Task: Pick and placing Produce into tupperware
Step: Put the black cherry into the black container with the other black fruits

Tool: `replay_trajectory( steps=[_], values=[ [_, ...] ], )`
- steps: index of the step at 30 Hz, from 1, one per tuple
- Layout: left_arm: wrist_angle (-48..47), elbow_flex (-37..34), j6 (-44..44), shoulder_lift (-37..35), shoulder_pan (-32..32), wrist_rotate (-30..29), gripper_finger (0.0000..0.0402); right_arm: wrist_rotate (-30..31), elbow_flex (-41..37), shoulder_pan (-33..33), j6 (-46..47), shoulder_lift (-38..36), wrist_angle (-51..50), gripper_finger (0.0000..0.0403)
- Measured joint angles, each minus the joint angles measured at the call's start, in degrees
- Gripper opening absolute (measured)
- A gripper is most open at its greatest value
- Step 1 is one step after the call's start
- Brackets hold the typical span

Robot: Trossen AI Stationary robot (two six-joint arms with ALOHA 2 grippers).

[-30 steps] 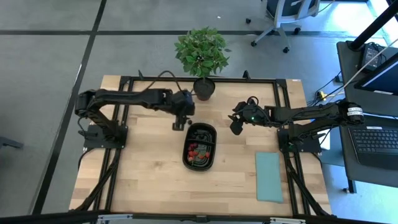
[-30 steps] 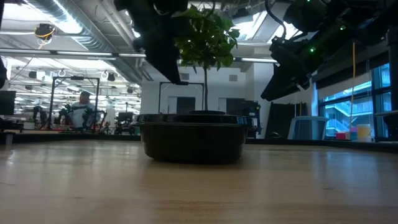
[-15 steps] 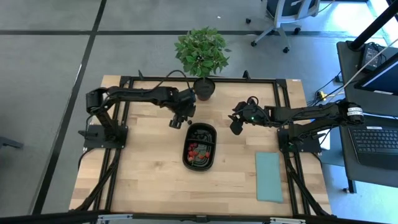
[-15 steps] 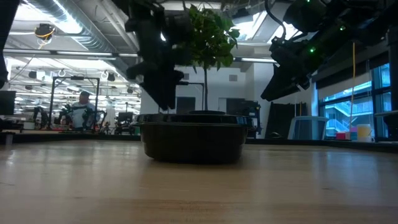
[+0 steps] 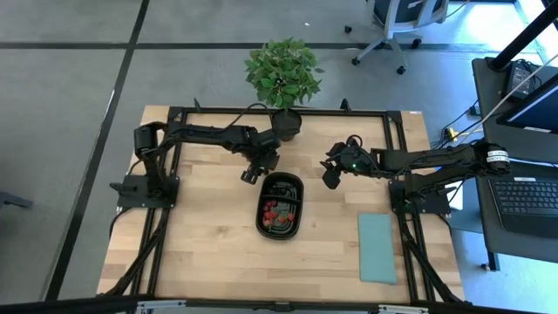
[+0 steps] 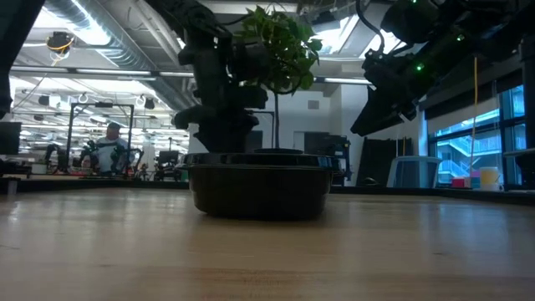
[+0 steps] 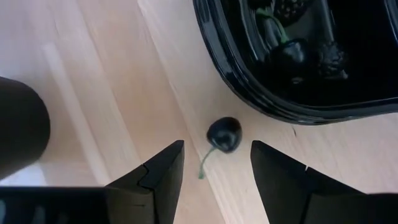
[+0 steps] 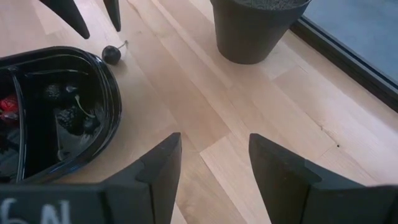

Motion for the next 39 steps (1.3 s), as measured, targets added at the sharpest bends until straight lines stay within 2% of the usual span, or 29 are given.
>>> replay_trajectory(
  steps=[8, 13, 19, 32, 39],
  values=[
    [1.7, -0.36, 1.93, 0.04, -0.49, -0.5, 0.0179, 0.0, 0.0, 0.0, -1.32, 0.0, 0.0, 0.0191],
    [4.34, -4.06, 2.34, 0.04, -1.53, -0.57, 0.0179, 0.02, 0.0, -0.07, -1.46, 0.0, -0.02, 0.0191],
    [9.3, -7.51, 1.92, 0.06, -3.34, -4.15, 0.0179, 0.02, 0.0, -0.06, -1.48, 0.0, 0.0, 0.0191],
    [12.4, -7.74, 0.63, 0.35, -4.2, -4.91, 0.0179, 0.02, -0.01, -0.07, -1.27, 0.0, 0.0, 0.0191],
    [13.74, -7.85, -3.7, 1.63, -4.84, -4.76, 0.0179, 0.02, 0.0, -0.07, -1.27, 0.02, 0.11, 0.0191]
  ],
)
